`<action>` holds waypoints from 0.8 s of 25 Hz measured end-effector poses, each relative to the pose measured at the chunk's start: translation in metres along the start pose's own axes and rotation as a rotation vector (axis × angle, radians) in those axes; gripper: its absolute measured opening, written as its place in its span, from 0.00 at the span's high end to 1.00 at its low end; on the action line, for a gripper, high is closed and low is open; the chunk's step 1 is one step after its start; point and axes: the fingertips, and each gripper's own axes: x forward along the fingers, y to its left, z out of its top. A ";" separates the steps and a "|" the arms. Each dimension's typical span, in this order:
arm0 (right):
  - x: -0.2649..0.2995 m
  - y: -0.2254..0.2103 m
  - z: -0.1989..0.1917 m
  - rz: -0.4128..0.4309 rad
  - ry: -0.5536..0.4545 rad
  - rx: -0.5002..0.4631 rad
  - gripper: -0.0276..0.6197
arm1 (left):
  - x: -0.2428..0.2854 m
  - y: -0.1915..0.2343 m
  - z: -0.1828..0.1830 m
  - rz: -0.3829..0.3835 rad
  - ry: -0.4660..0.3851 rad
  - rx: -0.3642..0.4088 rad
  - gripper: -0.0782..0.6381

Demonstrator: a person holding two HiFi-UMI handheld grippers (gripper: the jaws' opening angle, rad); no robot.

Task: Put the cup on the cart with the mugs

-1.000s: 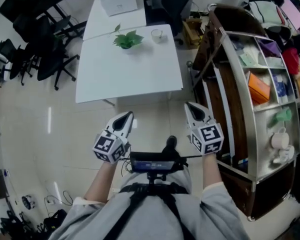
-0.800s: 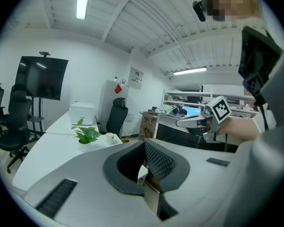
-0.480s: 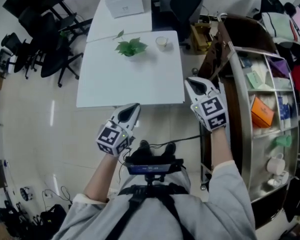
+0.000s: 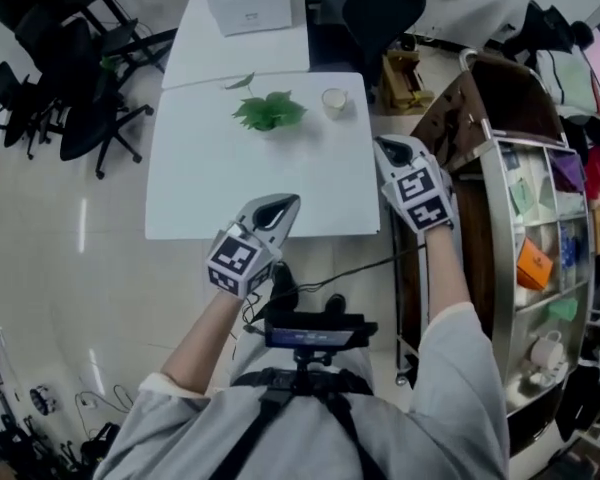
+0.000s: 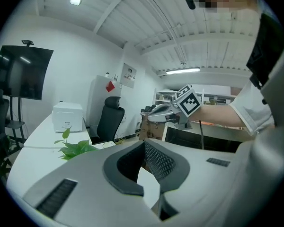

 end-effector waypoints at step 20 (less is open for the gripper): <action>0.254 -0.056 -0.060 0.361 0.290 -0.287 0.32 | 0.124 0.093 -0.007 0.043 0.060 -0.143 0.88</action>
